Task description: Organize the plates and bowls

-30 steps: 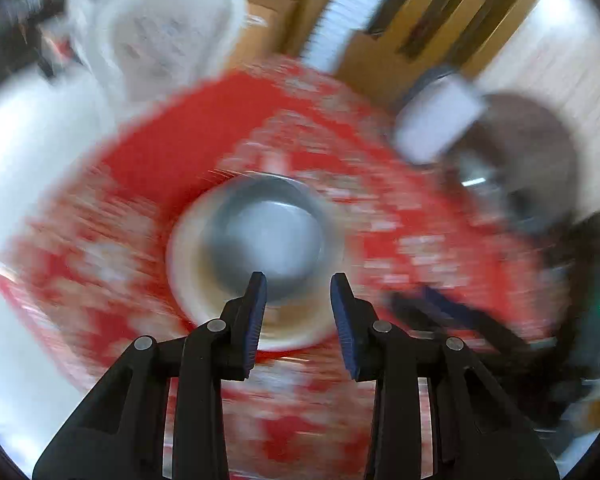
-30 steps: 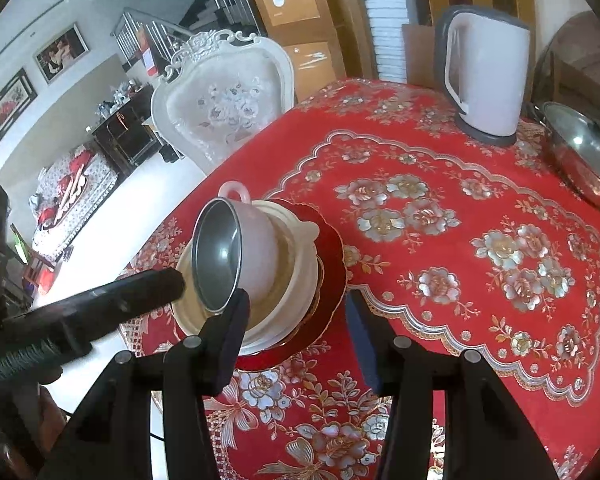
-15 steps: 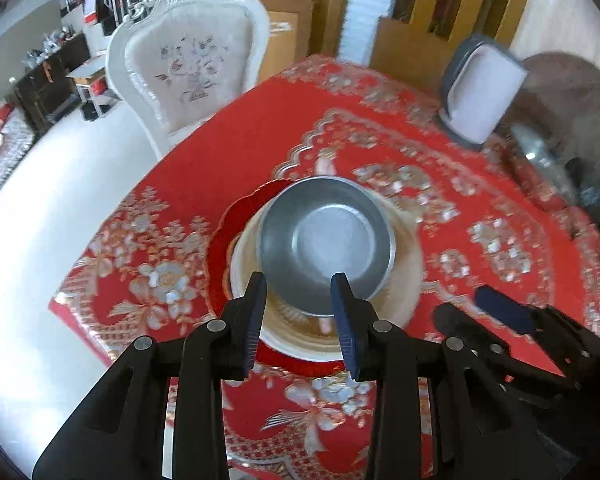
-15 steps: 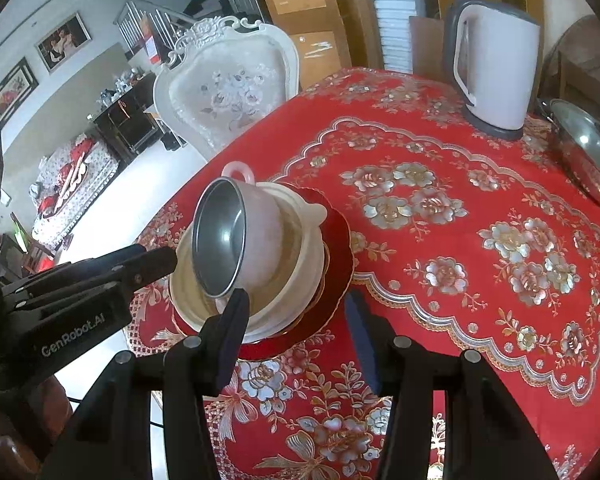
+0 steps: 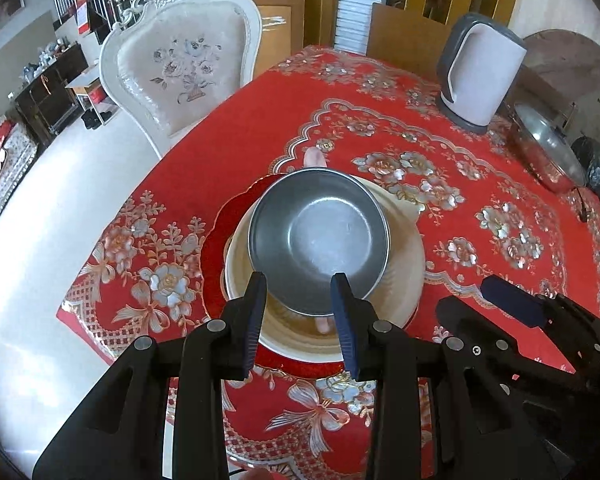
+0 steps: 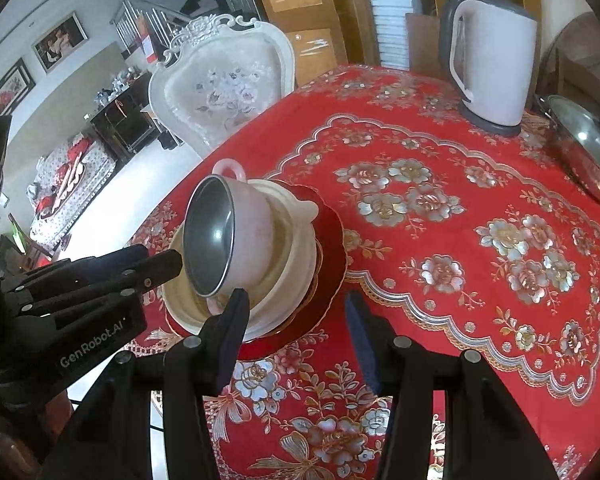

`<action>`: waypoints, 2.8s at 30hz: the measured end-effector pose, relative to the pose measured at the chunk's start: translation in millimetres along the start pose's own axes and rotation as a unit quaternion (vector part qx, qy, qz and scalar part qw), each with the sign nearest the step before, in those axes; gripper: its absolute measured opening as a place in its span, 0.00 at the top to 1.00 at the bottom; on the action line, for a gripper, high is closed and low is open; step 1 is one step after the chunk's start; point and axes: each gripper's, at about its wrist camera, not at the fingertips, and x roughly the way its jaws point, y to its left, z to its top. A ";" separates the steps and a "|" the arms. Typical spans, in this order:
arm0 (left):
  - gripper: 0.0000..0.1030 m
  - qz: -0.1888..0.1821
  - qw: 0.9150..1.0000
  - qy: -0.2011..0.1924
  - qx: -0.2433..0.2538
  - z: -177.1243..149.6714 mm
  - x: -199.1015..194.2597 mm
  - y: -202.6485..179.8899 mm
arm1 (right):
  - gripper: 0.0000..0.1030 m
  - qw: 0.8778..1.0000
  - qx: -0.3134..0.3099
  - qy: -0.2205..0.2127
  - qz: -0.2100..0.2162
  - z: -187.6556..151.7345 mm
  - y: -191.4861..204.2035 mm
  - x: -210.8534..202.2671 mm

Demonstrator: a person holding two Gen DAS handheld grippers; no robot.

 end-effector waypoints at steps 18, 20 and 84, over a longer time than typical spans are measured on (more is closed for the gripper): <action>0.68 -0.007 1.000 -0.003 0.020 -0.8 4.3 -1.3 | 0.51 1.000 -0.003 -0.006 -0.002 2.0 1.7 -2.8; 0.68 -0.010 1.000 -0.003 0.020 -0.9 3.6 -1.4 | 0.51 1.000 -0.004 -0.006 -0.002 2.1 1.7 -2.7; 0.43 -0.033 0.999 0.012 0.017 4.7 -1.5 1.8 | 0.51 1.000 0.001 -0.008 0.012 0.6 -6.2 -1.1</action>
